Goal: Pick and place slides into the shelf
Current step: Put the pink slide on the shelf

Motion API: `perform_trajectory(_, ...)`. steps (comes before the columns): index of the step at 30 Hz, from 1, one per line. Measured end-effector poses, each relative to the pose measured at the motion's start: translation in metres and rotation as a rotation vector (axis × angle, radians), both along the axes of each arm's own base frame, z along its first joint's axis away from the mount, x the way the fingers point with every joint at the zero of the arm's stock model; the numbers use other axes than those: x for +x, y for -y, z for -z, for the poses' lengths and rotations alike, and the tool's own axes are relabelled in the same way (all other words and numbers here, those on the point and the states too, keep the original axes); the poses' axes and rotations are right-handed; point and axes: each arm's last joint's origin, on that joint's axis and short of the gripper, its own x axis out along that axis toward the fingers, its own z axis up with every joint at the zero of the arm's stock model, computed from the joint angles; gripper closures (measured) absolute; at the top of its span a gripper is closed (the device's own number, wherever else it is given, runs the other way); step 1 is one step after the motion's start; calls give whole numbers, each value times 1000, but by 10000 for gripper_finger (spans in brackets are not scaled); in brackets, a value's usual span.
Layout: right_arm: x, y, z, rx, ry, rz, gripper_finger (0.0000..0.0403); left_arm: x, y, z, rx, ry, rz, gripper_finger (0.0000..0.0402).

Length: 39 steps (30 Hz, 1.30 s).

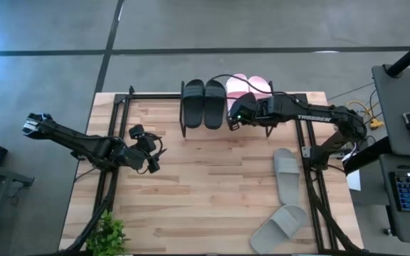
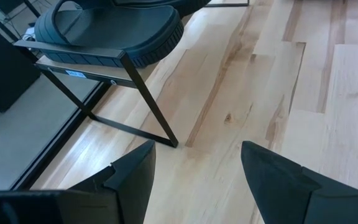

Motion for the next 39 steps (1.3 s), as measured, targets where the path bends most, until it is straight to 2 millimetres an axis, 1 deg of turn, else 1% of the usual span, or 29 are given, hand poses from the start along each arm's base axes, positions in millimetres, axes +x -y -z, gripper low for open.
perform_trajectory(2, -6, -2, -7, -24, -36, 8, 390, 0, 0, 0, 0, 1, 0, 178)
perform_trajectory(5, -20, -4, -12, 3, -138, 36, 390, 0, 0, 0, -1, 1, 0, 178)
perform_trajectory(8, -32, -9, -12, 49, -242, 63, 390, 0, 0, 0, 0, 1, 0, 178)
perform_trajectory(12, -38, -15, -11, 87, -301, 71, 390, 0, 0, 0, 0, 1, 0, 178)
perform_trajectory(18, -39, -17, -2, 141, -329, 72, 390, 0, 0, 0, 0, 1, 0, 178)
perform_trajectory(26, -39, -18, 3, 143, -342, 75, 390, 0, 0, 0, 1, 0, 1, 178)
perform_trajectory(32, -41, -18, 18, 148, -394, 71, 390, 0, 0, 1, 2, -4, 1, 178)
perform_trajectory(39, -34, -17, 26, 139, -335, 57, 390, -1, 0, 1, 5, -10, 0, 178)
